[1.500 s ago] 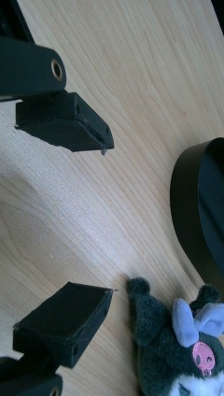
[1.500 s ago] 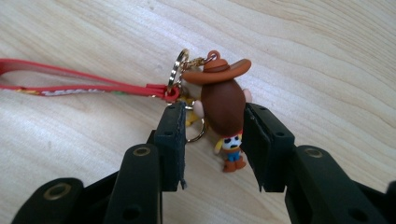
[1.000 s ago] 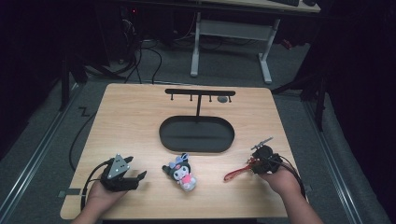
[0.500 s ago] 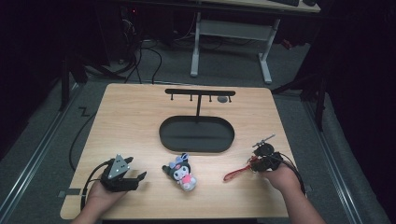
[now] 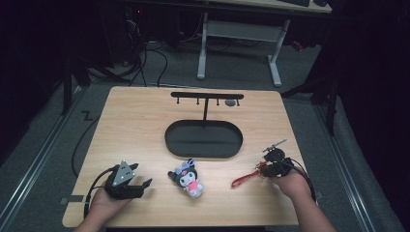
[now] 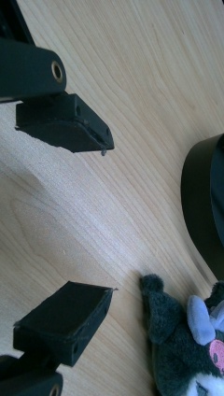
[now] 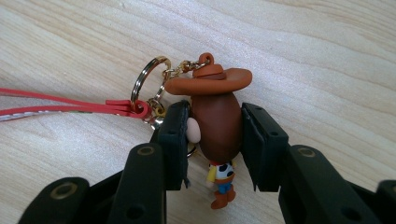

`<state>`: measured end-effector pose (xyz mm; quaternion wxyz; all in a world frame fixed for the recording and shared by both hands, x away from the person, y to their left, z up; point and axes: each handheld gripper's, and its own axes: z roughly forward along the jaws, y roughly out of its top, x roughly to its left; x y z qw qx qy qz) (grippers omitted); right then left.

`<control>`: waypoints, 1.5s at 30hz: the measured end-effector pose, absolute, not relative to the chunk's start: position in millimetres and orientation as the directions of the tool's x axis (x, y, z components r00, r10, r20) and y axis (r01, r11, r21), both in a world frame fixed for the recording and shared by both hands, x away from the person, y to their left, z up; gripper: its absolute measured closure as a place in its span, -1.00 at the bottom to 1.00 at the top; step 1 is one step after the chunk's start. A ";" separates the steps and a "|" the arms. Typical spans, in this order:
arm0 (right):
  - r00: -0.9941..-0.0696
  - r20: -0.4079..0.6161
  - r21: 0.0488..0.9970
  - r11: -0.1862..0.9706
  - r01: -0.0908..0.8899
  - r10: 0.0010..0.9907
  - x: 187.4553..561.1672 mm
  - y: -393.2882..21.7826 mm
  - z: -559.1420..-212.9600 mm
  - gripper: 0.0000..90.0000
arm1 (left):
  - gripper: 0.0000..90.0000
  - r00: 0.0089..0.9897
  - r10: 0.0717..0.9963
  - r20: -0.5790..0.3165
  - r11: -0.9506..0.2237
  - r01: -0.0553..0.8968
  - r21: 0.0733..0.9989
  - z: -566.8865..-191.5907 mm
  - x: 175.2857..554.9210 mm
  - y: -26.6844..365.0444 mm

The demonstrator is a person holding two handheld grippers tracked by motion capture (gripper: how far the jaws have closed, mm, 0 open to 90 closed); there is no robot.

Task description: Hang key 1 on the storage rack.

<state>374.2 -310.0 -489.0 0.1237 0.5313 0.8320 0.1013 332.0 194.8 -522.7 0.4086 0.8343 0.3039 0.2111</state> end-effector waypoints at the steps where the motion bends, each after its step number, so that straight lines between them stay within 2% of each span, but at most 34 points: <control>1: -0.406 -0.109 0.285 0.419 0.862 0.908 374.3 -309.3 -487.9 0.42 | -0.45 0.726 0.680 0.103 -0.481 0.334 0.811 -522.6 332.0 194.9; 5: -0.422 -0.135 0.249 0.443 0.861 0.896 375.6 -305.0 -485.9 0.43 | -0.45 0.726 0.680 0.103 -0.480 0.335 0.811 -522.5 332.3 194.8; 18: -0.456 -0.079 0.231 0.462 0.856 0.886 370.0 -297.3 -450.7 0.44 | -0.44 0.730 0.675 0.104 -0.481 0.330 0.812 -521.8 332.0 194.1; 45: -0.473 -0.042 0.290 0.464 0.837 0.880 356.9 -277.3 -380.0 0.45 | -0.43 0.738 0.668 0.099 -0.478 0.323 0.817 -521.0 330.9 192.5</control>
